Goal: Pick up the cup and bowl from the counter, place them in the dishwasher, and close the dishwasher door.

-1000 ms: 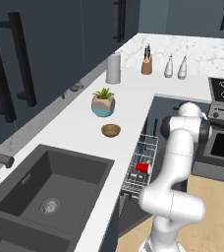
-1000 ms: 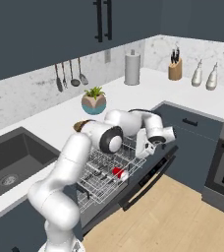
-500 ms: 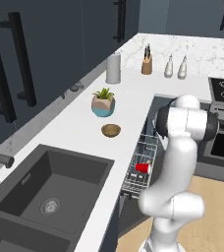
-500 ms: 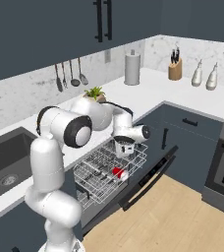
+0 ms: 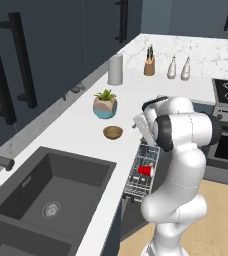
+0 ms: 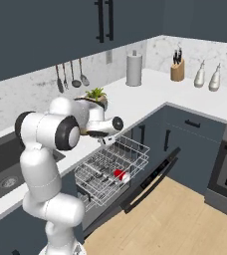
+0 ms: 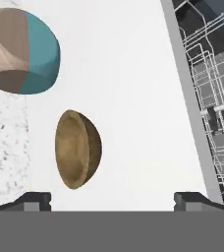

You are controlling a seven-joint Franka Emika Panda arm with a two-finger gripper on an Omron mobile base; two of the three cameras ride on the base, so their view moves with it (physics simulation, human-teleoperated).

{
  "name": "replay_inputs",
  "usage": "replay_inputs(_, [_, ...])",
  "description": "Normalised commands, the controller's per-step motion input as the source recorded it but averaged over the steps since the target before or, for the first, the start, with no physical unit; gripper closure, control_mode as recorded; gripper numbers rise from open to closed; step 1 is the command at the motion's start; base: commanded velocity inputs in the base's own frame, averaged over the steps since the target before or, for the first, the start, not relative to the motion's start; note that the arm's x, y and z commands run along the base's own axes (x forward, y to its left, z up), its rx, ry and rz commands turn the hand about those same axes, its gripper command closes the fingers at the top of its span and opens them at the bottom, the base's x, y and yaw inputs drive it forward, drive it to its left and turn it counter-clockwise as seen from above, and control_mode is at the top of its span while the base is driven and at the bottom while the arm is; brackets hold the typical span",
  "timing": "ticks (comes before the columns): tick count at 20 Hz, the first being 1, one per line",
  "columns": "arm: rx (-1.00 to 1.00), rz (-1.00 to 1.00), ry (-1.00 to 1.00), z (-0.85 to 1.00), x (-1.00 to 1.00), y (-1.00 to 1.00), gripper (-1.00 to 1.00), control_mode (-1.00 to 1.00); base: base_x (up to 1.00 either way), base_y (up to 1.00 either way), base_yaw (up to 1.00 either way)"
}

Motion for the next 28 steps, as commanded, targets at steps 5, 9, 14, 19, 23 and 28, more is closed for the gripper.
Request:
replay_inputs(5, [-0.24, 0.06, -0.15, 0.02, 0.15, 0.37, -1.0, -1.0, 0.0, 0.0, 0.0])
replay_inputs(9, [-0.17, 0.01, 0.0, -0.14, 0.31, 0.22, -1.0, -1.0, 0.0, 0.0, 0.0])
replay_inputs(14, [-0.04, 0.0, 0.08, -0.1, 0.54, 0.23, -1.0, -1.0, 0.0, 0.0, 0.0])
replay_inputs(19, [0.0, 0.0, 0.17, -0.13, 0.55, 0.2, -1.0, -1.0, 0.0, 0.0, 0.0])
replay_inputs(23, [0.0, 0.0, 0.16, -0.14, 0.54, 0.25, -1.0, -1.0, 0.0, 0.0, 0.0])
replay_inputs(28, [0.0, 0.01, 0.12, -0.16, 0.41, 0.25, -1.0, -1.0, 0.0, 0.0, 0.0])
